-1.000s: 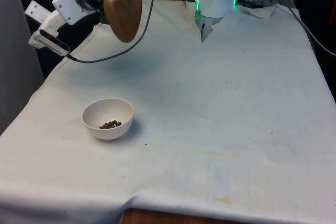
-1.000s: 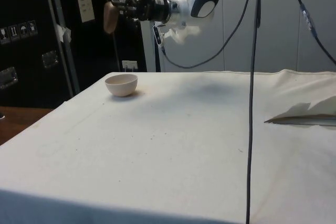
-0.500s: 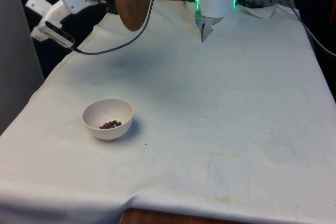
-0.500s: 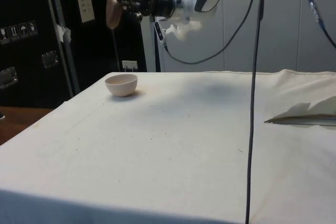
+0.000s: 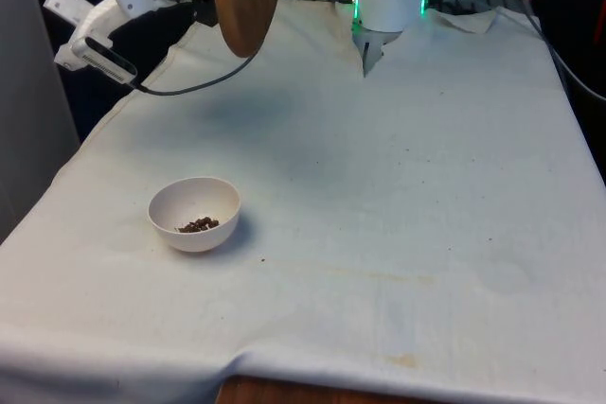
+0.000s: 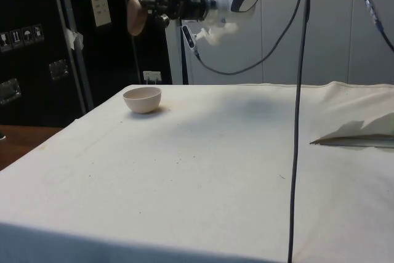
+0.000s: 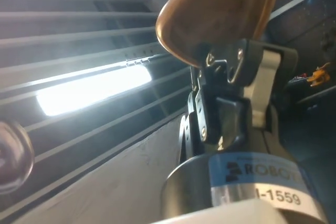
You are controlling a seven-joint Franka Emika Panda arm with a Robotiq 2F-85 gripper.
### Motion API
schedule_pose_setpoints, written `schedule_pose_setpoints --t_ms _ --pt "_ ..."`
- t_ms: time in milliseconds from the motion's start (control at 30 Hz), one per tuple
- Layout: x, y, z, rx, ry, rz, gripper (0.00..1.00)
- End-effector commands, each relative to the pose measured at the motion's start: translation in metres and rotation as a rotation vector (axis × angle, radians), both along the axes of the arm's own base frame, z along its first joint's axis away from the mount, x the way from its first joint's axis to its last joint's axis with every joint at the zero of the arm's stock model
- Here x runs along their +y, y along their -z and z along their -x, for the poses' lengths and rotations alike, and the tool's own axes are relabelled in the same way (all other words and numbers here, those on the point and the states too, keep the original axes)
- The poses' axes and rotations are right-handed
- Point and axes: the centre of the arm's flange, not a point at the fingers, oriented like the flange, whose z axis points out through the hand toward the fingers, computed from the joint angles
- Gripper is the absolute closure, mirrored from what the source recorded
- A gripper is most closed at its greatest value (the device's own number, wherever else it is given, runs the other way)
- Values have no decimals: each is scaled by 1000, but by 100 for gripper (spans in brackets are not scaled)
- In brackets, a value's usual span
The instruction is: Pour the coffee beans from the cup into the bowl.
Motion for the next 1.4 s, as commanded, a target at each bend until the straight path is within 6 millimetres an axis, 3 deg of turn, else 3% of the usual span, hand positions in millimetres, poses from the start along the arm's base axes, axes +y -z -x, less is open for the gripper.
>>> schedule_pose_setpoints --t_ms 0,1367 --pt "0 -1 1 -3 -6 21 100" --pt "10 12 10 -171 -79 294 100"
